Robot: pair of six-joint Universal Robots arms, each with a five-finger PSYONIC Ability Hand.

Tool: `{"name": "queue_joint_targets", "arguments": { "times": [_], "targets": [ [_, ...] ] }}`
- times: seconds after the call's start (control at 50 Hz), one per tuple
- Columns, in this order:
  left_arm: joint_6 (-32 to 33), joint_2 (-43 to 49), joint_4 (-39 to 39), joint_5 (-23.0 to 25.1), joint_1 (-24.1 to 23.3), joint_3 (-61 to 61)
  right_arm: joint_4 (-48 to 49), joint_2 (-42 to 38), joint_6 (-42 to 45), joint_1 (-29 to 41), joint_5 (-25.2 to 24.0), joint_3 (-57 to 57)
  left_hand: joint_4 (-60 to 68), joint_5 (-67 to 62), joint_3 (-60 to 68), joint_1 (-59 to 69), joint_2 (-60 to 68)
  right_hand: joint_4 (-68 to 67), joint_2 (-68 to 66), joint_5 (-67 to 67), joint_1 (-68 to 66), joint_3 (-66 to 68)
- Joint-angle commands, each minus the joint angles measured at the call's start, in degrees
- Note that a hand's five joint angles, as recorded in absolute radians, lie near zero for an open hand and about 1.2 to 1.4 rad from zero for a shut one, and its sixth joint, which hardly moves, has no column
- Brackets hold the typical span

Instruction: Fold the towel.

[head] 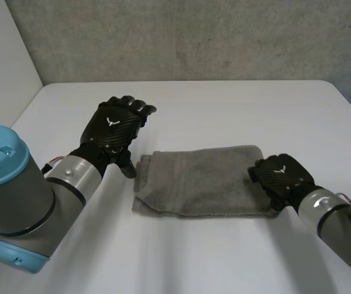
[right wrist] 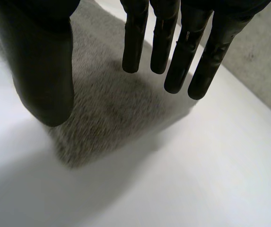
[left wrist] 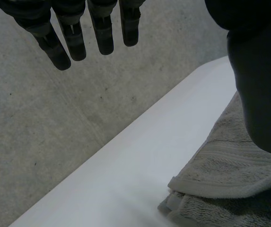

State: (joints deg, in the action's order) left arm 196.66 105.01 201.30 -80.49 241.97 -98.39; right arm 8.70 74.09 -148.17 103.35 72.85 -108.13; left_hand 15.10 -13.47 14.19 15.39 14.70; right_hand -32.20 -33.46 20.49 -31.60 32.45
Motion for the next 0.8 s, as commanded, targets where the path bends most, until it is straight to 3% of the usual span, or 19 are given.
{"name": "queue_joint_targets", "arguments": {
  "times": [0.02, 0.54, 0.64, 0.68, 0.72, 0.8],
  "targets": [
    [0.0, 0.0, 0.1, 0.1, -0.3, -0.1, 0.6, 1.1, -1.0, -6.8, -6.1, -4.5, -3.4, 11.7, -2.5, -3.7, -3.0, 3.1, 4.4, -1.4, 2.5, -3.4],
    [0.0, 0.6, 0.3, 0.2, -0.2, -0.2, 5.3, -5.1, -5.0, -6.7, -5.9, -3.8, -3.2, 11.6, -2.3, -3.5, -2.8, -0.4, 0.8, 2.1, -1.0, 0.2],
    [0.0, 0.6, 0.3, 0.1, -0.2, -0.2, 5.9, -5.1, -7.3, -6.4, -6.0, -3.8, -3.2, 11.6, -2.3, -3.5, -2.8, -19.1, -17.8, 20.8, -19.7, 18.8],
    [0.0, 0.5, 0.3, 0.1, -0.2, -0.2, 6.1, -4.7, -8.4, -6.2, -5.9, -3.4, -3.2, 11.6, -2.3, -3.5, -2.8, -39.7, -38.4, 41.4, -40.3, 39.4],
    [0.0, 0.5, 0.3, 0.1, -0.2, -0.2, 6.1, -4.5, -9.0, -6.3, -5.9, -3.1, -3.2, 11.6, -2.3, -3.5, -2.8, -47.3, -46.0, 49.0, -47.9, 47.0],
    [0.0, 0.4, 0.3, 0.1, -0.2, -0.2, 5.7, -3.7, -9.9, -6.2, -5.4, -1.9, -3.2, 11.6, -2.3, -3.5, -2.8, -47.8, -46.5, 49.5, -48.4, 47.5]
  ]
}}
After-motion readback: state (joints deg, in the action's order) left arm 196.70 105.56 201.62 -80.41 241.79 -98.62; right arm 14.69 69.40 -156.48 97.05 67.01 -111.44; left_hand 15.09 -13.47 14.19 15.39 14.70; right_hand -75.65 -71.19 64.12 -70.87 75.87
